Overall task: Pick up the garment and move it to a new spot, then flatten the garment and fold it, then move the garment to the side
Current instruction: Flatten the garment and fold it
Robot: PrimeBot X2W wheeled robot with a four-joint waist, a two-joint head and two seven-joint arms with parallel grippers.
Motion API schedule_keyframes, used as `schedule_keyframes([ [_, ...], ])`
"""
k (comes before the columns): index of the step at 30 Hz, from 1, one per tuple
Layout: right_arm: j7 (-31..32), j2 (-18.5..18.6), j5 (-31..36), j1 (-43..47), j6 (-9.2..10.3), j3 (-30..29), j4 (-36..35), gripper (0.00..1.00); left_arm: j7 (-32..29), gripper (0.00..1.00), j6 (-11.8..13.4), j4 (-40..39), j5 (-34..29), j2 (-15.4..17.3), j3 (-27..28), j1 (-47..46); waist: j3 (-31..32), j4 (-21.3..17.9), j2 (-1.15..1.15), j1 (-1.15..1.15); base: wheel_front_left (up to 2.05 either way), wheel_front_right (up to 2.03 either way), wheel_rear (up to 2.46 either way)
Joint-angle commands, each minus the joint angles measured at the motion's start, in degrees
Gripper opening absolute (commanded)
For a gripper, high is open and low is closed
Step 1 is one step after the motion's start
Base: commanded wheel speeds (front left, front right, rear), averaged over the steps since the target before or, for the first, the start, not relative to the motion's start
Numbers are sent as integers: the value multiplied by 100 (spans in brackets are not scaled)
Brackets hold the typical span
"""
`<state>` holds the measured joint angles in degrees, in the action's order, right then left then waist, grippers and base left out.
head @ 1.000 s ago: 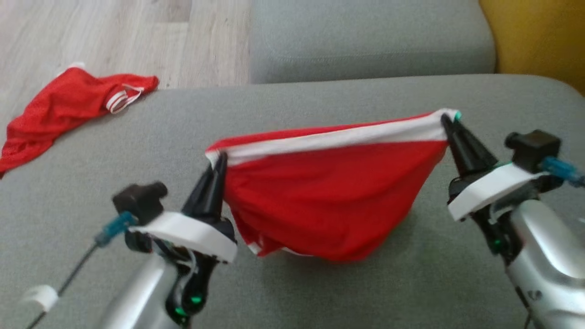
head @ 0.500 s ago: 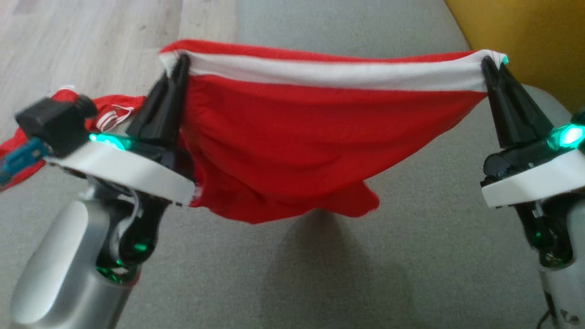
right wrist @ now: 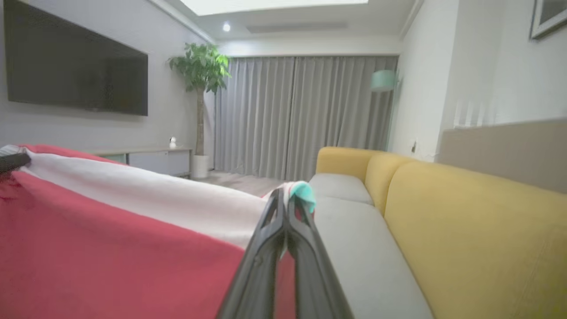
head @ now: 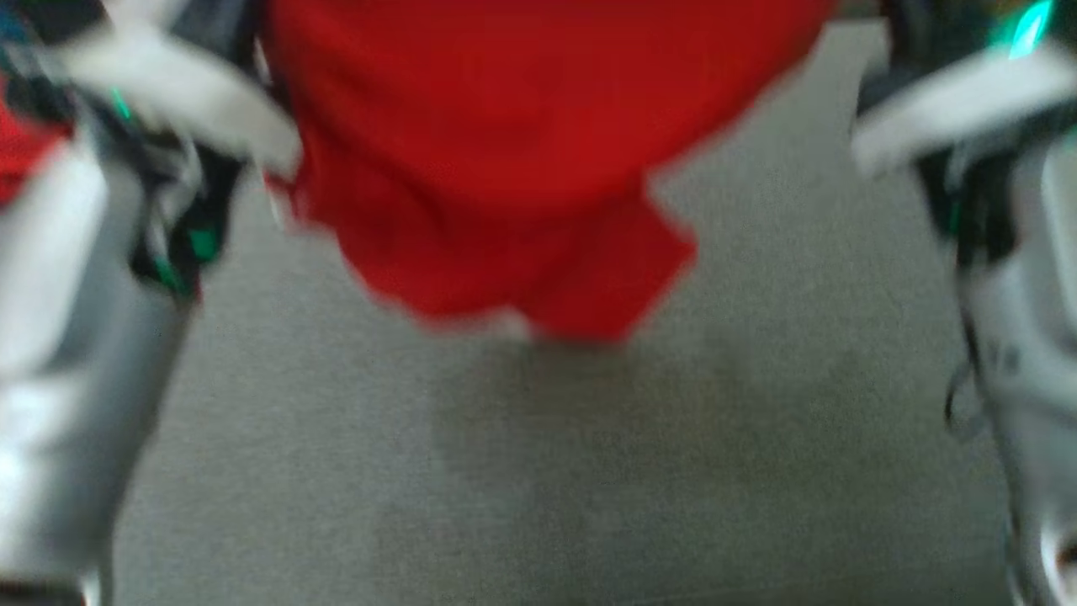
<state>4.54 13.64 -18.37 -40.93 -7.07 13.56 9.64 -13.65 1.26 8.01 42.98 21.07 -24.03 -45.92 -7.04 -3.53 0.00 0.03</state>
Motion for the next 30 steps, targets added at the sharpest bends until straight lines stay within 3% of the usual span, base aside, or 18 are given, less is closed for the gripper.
schedule_keyframes([
  [1, -181, -81, 90, -517, -42, 63, 7, 0, 153, 0, -69, -6, -128, 158, 267, -676, -486, -215, 0, -3, 0, 0, 0],
  [7, -1044, -396, 394, -2079, -42, -43, 1156, 0, 995, 0, -383, 1011, -410, -161, 349, -2045, -991, -438, 0, -3, 0, 0, 0],
  [12, -1575, -618, 547, -2343, -42, -60, 1550, 0, 1493, 0, -568, 1597, -367, -314, 375, -2245, -1298, -562, 0, -3, 0, 0, 0],
  [20, -1859, -672, 291, -949, -42, 523, 1615, 0, 1901, 0, -780, 2108, 19, -544, 165, -1112, -1470, -564, 0, -3, 0, 0, 0],
  [30, -1947, -605, 204, 961, -42, 80, 921, 0, 2431, 0, -791, 1306, 259, -578, -208, 945, -983, -439, 0, -3, 0, 0, 0],
])
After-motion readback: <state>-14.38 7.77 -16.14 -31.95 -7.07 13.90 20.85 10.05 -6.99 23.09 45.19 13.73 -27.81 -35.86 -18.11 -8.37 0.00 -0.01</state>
